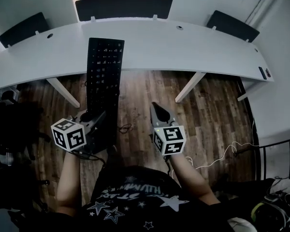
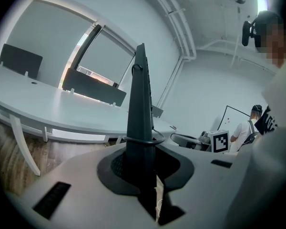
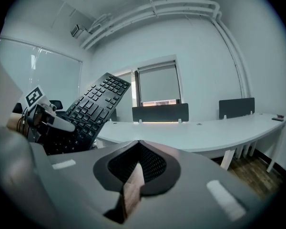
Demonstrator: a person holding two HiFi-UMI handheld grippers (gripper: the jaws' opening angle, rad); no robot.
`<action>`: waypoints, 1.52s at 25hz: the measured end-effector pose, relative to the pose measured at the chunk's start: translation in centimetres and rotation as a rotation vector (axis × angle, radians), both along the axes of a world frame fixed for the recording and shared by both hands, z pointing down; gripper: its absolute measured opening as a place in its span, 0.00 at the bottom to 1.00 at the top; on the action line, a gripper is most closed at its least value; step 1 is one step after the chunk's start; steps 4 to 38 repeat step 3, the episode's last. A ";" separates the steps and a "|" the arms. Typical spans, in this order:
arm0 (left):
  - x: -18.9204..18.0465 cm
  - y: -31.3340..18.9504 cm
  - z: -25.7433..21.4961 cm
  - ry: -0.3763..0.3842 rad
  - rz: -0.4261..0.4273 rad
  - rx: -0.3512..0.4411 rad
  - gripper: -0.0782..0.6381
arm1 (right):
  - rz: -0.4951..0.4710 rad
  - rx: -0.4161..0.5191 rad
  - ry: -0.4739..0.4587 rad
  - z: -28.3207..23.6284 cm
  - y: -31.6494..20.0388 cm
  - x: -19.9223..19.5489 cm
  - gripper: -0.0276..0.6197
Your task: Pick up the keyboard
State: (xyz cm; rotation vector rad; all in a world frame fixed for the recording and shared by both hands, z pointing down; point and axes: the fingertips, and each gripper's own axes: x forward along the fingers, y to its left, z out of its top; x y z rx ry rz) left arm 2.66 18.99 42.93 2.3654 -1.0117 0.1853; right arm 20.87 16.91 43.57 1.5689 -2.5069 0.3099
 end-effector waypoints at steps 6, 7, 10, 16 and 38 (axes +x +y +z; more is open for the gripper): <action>0.2 0.2 -0.5 -0.001 -0.006 0.006 0.21 | -0.021 0.003 0.003 -0.4 0.2 -0.3 0.05; 0.2 0.2 -0.5 -0.001 -0.006 0.006 0.21 | -0.021 0.003 0.003 -0.4 0.2 -0.3 0.05; 0.2 0.2 -0.5 -0.001 -0.006 0.006 0.21 | -0.021 0.003 0.003 -0.4 0.2 -0.3 0.05; 0.2 0.2 -0.5 -0.001 -0.006 0.006 0.21 | -0.021 0.003 0.003 -0.4 0.2 -0.3 0.05; 0.2 0.2 -0.5 -0.001 -0.006 0.006 0.21 | -0.021 0.003 0.003 -0.4 0.2 -0.3 0.05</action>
